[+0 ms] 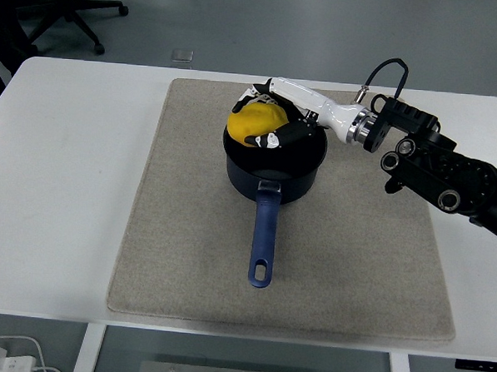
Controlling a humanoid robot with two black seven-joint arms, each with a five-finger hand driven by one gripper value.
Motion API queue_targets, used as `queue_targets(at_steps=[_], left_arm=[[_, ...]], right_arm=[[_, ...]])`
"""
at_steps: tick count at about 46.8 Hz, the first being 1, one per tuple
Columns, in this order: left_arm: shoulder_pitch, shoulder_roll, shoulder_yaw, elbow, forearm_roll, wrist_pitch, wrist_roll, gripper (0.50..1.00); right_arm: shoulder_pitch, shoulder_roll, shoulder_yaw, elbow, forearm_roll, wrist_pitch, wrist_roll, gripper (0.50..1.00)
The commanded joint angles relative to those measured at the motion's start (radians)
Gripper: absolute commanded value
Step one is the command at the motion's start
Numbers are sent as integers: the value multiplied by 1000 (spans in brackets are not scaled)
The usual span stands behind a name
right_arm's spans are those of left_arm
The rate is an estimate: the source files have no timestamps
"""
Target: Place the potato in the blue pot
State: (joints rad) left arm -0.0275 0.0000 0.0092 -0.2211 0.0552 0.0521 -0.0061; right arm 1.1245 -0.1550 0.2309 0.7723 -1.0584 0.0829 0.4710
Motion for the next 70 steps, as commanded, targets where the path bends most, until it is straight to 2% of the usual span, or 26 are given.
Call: queue_targets(at_steps=[1,32,44,53,60,70], left_arm=[[0,0,0,0,-1,0,0,996],[0,0,2,-3,0,0,0,996],[0,0,2,-7,0,0,0,996],[0,0,2,-8,0,0,0,996],[0,0,2,-3,0,0,0,996],[0,0,2,-4,0,0,0,996]], right_arm=[[1,0,1,-1,0,0,0,932],[8,-3,7,-11,1,0,0,932],[24,-26,15,-10,3,1,0,932],[24,-77,16,-18,47,24,-3,932],[27,-110,16,-67,187,49,-49,934],[31,-112,16,-221,446,86,-146,934]])
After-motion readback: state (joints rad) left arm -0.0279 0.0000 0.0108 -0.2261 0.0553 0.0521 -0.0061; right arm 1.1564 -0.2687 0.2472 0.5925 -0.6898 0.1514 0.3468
